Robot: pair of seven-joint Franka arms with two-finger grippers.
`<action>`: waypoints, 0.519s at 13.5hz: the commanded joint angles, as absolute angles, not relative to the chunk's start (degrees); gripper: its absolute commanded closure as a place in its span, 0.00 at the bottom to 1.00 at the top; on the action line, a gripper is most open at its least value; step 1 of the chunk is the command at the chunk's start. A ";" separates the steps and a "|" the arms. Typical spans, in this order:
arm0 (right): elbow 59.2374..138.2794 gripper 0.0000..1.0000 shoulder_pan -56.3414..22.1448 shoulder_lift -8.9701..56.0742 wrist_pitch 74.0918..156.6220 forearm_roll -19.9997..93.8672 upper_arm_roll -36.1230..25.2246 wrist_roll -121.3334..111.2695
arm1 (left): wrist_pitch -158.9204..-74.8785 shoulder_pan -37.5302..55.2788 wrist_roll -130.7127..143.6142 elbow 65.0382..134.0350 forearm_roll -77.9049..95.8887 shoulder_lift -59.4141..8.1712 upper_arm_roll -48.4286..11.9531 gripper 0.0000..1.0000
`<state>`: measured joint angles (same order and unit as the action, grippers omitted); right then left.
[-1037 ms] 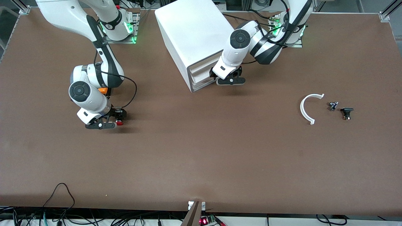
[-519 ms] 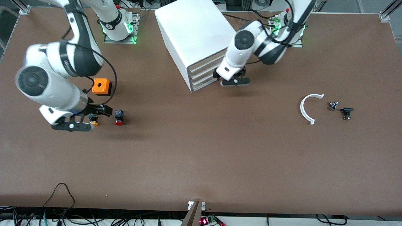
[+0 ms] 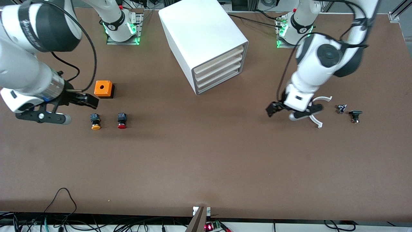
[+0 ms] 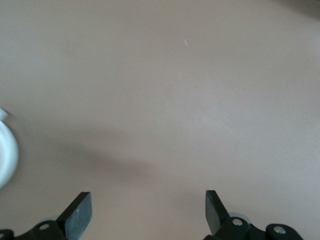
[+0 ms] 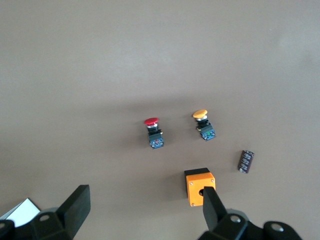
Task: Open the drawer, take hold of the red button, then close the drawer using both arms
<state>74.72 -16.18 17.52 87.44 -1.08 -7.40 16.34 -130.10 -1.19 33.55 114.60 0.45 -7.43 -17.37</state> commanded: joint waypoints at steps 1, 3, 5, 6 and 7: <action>80.06 0.00 -7.49 12.75 87.62 -1.14 -1.32 17.06 | -117.91 -0.97 22.53 107.87 -0.09 -3.26 -13.02 0.00; 86.53 0.00 -5.54 8.73 91.21 -1.23 -1.41 12.77 | -109.73 -0.97 15.51 103.12 -0.18 -1.50 -9.51 0.00; 88.85 0.00 -5.45 7.12 90.36 -1.75 -2.54 9.77 | -102.52 -0.79 10.48 98.20 -0.26 -0.97 -6.34 0.00; 88.86 0.00 -5.36 6.86 89.66 -2.71 -2.64 8.10 | -99.52 -0.79 9.85 96.43 -0.61 -0.88 -5.37 0.00; 89.29 0.00 -5.36 6.51 89.47 -2.99 -2.81 5.13 | -97.75 -0.53 9.76 95.55 -0.88 -0.53 -4.14 0.00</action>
